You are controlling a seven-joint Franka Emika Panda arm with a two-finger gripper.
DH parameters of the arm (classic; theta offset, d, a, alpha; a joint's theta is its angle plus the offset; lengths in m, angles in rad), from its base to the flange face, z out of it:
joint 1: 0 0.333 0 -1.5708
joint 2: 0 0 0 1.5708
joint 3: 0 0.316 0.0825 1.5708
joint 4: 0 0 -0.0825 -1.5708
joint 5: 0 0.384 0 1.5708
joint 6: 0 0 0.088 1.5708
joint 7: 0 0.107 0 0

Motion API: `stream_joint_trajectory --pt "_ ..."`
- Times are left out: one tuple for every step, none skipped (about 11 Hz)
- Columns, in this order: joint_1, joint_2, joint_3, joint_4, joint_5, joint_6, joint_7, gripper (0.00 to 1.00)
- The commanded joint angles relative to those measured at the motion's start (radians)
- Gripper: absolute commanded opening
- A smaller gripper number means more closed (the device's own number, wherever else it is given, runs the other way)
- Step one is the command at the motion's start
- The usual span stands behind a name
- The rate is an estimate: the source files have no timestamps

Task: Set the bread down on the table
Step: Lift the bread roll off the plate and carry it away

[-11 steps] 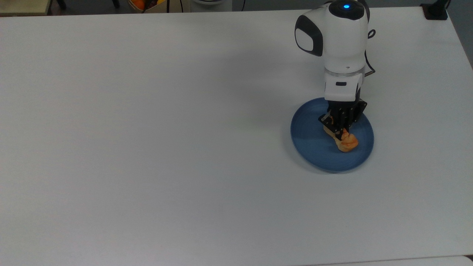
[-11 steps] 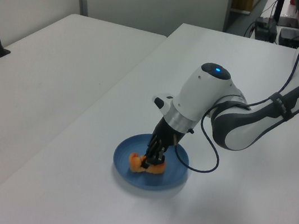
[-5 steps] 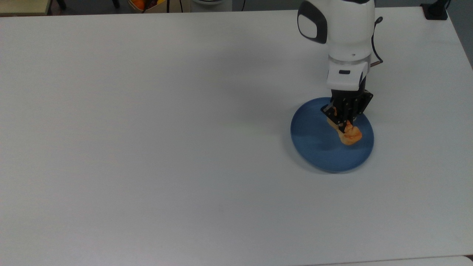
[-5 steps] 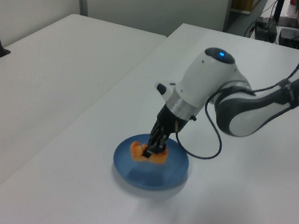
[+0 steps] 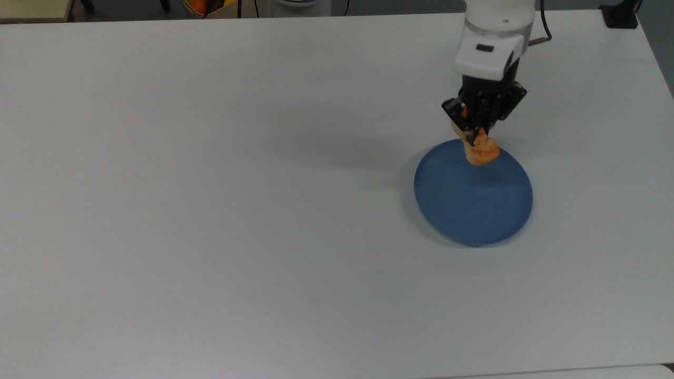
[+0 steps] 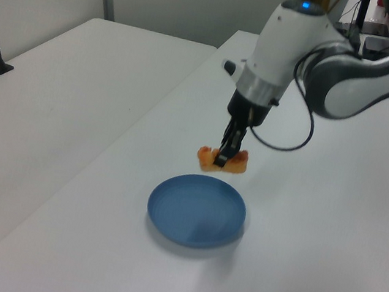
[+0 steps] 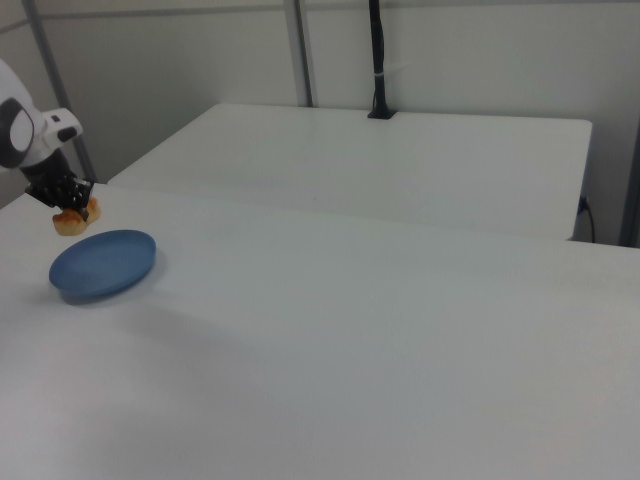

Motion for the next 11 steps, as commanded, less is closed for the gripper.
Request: stream_joint_trajectory --pt "-0.028 -0.097 -0.007 -0.027 -0.009 -0.142 0.031 0.15" --pt "-0.039 -0.112 -0.007 -0.036 -0.010 -0.177 0.033 0.15" --pt "-0.042 -0.127 -0.007 -0.042 -0.010 -0.200 0.037 0.15" --pt "-0.042 -0.156 -0.007 -0.073 -0.012 -0.222 0.045 0.15" --pt "-0.040 -0.193 -0.004 -0.116 -0.018 -0.243 0.058 0.15" --pt "-0.037 -0.222 0.005 -0.162 -0.022 -0.256 0.094 0.15" --pt "-0.027 -0.250 0.011 -0.220 -0.028 -0.256 0.139 0.15" --pt "-0.022 -0.273 0.048 -0.272 -0.035 -0.254 0.190 0.16" --pt "-0.022 -0.285 0.089 -0.324 -0.050 -0.253 0.247 0.16" --pt "-0.020 -0.289 0.129 -0.367 -0.062 -0.245 0.317 0.16" --pt "-0.020 -0.283 0.163 -0.395 -0.071 -0.240 0.373 0.16"
